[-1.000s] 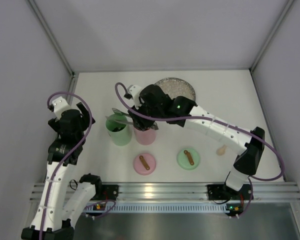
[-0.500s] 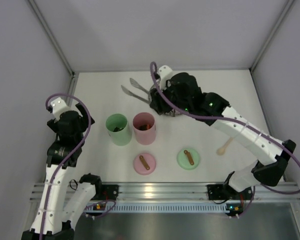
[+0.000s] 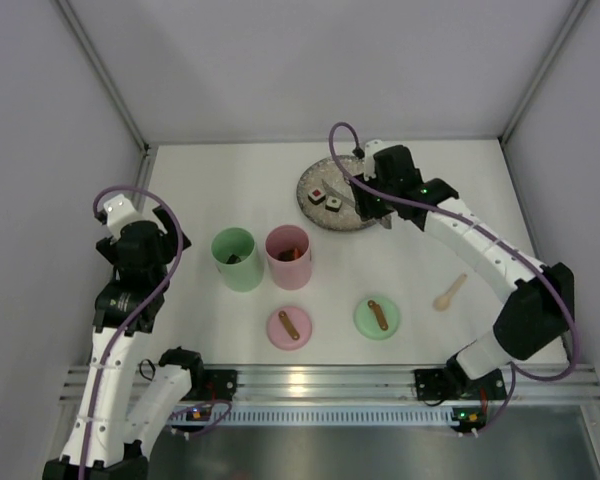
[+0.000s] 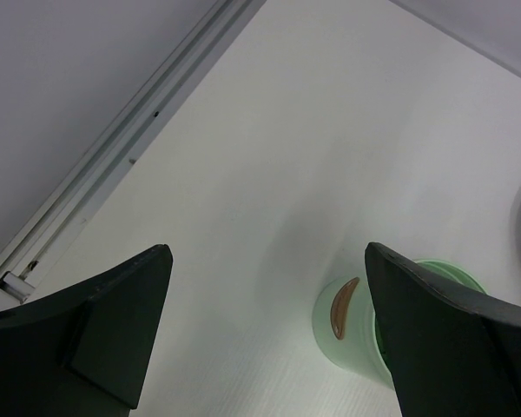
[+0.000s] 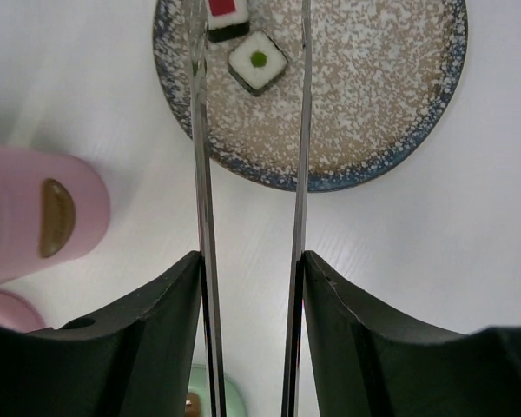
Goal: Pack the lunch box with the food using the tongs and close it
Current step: Pick up the fake food from the plate.
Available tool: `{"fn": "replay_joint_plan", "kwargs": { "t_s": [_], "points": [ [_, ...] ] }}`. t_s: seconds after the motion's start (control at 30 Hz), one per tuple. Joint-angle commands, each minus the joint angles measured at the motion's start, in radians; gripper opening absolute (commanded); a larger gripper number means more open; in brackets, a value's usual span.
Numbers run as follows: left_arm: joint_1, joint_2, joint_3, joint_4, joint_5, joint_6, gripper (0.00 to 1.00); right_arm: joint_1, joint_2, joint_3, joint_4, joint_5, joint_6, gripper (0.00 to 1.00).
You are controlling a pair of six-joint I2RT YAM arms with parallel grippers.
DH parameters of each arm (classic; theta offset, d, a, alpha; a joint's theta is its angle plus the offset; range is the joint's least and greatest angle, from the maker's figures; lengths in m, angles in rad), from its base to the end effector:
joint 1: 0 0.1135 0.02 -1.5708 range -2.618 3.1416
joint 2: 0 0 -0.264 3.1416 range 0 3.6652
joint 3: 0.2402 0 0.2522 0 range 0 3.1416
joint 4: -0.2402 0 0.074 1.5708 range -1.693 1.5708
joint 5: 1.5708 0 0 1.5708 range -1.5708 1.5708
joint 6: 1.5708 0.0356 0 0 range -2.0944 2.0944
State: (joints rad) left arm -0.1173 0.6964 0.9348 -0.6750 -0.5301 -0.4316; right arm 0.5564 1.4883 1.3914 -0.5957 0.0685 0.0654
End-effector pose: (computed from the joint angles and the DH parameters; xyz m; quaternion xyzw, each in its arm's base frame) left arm 0.1374 0.0019 0.3547 -0.2664 0.7820 0.0722 0.5589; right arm 0.2833 0.1733 0.3427 -0.2057 0.8810 0.1005 0.4140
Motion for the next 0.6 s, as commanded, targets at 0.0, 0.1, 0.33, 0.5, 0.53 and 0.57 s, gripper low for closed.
{"fn": "replay_joint_plan", "kwargs": {
  "t_s": [0.0, 0.1, 0.33, 0.5, 0.53, 0.57],
  "points": [
    [0.005, 0.003, -0.004, 0.022, 0.015, 0.005, 0.99, -0.047, 0.041, -0.011, 0.12, -0.062, -0.104, 0.49],
    [0.004, 0.006, -0.004, 0.022, 0.021, 0.004, 0.99, -0.081, 0.133, 0.014, 0.099, -0.061, -0.15, 0.49],
    [0.001, 0.002, -0.005, 0.023, 0.019, 0.007, 0.99, -0.116, 0.19, -0.005, 0.12, -0.164, -0.159, 0.48],
    [0.001, 0.006, -0.005, 0.023, 0.021, 0.007, 0.99, -0.13, 0.216, 0.009, 0.105, -0.173, -0.145, 0.48],
    [0.001, 0.006, -0.005, 0.022, 0.021, 0.007, 0.99, -0.131, 0.205, 0.006, 0.109, -0.179, -0.132, 0.48],
    [0.001, 0.008, -0.005, 0.023, 0.021, 0.007, 0.99, -0.133, 0.201, 0.0, 0.117, -0.187, -0.127, 0.48]
  ]
}}
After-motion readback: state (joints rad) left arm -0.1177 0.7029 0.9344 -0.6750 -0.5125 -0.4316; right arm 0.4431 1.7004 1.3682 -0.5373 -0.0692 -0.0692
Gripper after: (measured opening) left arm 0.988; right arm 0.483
